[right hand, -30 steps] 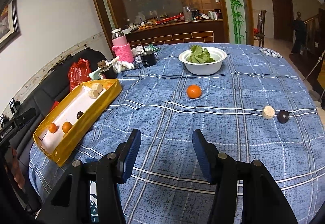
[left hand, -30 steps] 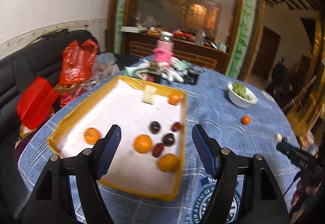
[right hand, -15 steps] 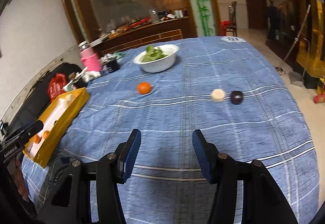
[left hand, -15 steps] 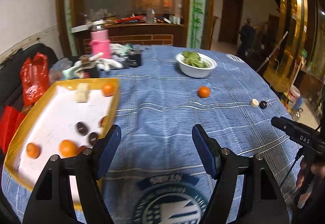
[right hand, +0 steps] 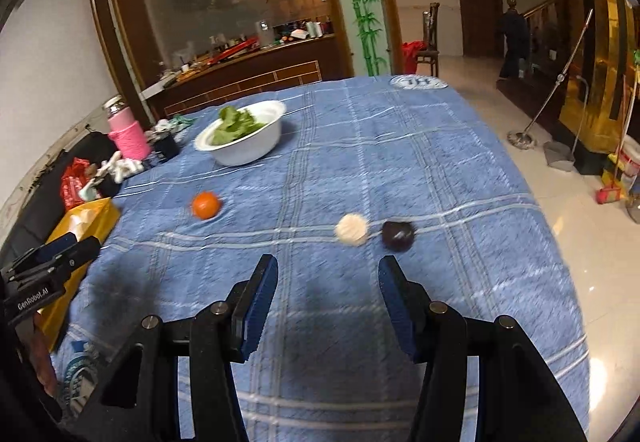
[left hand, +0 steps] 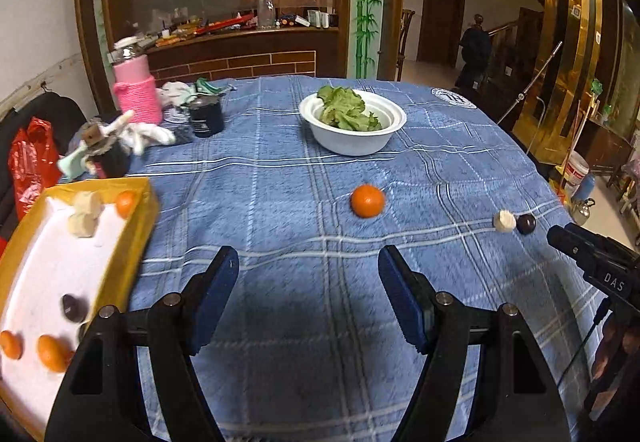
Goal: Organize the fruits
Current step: 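Move the left tool toward a white yam piece while the right tool approaches a dark brown fruit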
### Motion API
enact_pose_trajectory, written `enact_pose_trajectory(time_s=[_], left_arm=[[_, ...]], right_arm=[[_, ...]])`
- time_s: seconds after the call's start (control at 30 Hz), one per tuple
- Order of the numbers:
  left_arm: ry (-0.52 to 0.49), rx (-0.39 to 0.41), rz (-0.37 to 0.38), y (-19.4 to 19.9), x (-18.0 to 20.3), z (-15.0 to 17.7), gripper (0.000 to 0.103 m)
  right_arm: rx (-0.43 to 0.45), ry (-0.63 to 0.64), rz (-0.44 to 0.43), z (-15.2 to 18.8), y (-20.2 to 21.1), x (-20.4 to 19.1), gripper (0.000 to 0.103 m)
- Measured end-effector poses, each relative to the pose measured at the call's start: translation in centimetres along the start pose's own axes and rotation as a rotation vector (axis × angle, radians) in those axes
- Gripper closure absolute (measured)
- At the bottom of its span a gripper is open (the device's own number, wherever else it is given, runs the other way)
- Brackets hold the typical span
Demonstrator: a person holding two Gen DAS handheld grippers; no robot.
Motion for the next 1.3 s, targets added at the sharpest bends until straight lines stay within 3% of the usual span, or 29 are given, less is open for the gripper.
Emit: enact_pose_trajectory(time_s=[0.17, 0.43, 0.5, 0.6, 0.67, 0.73, 0.87, 0.97, 1.03, 1.07, 1.17, 1.3], left_arm=[[-0.018, -0.026, 0.059, -2.0, 2.2, -0.7, 0.031], [-0.143, -0.042, 0.256, -4.1, 9.3, -1.6, 0.031], [-0.154, -0.017, 0.212, -4.4, 8.7, -2.0, 0.031], [-0.09, -0.004, 0.098, -5.2, 5.2, -3.0, 0.031], [-0.02, -0.031, 0.109, -6.1, 3.1, -3.7, 0.031], [-0.015, -0.039, 0.121, -6.2, 2.5, -4.0, 0.031], [-0.148, 0.02, 0.176, -5.4, 4.0, -3.7, 0.031], [-0.141, 0.008, 0.09, -5.2, 2.6, -3.3, 0.031], [-0.078, -0.016, -0.015, -4.5, 0.2, -2.4, 0.031], [-0.029, -0.02, -0.024, -3.8, -1.1, -1.6, 0.031], [-0.014, -0.011, -0.009, -2.5, -2.0, -0.6, 0.031], [-0.082, -0.011, 0.071, -3.0, 0.9, -1.7, 0.031]], right_arm=[[-0.015, -0.004, 0.048, -1.1, -1.8, 2.0, 0.048], [-0.049, -0.018, 0.088, -1.4, -3.7, 4.1, 0.049], [-0.052, -0.02, 0.087, -1.5, -4.0, 4.5, 0.053], [-0.06, -0.004, 0.079, -1.6, -4.2, 4.4, 0.054], [-0.057, 0.022, 0.068, -1.6, -4.5, 4.0, 0.054], [-0.059, 0.02, 0.054, -1.6, -4.8, 4.0, 0.057], [-0.051, -0.008, 0.055, -1.7, -4.6, 4.8, 0.06], [-0.032, -0.029, 0.046, -1.8, -4.0, 5.1, 0.06], [-0.023, -0.026, 0.042, -1.8, -3.7, 5.1, 0.06], [-0.021, -0.027, 0.037, -1.9, -3.6, 5.0, 0.06], [-0.017, -0.026, 0.023, -2.0, -3.5, 4.6, 0.06], [-0.035, 0.021, 0.035, -1.8, -4.0, 3.2, 0.06]])
Point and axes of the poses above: each gripper's, at about its wrist camera, not at the fingertips, and y roughly against the way its jaws point, x to its right, z to its underside, the point moved 4 cm from there along -y, roughly the way its jaws point, and after that the axes turned 1 degree about -x, right-handed, at the moved point
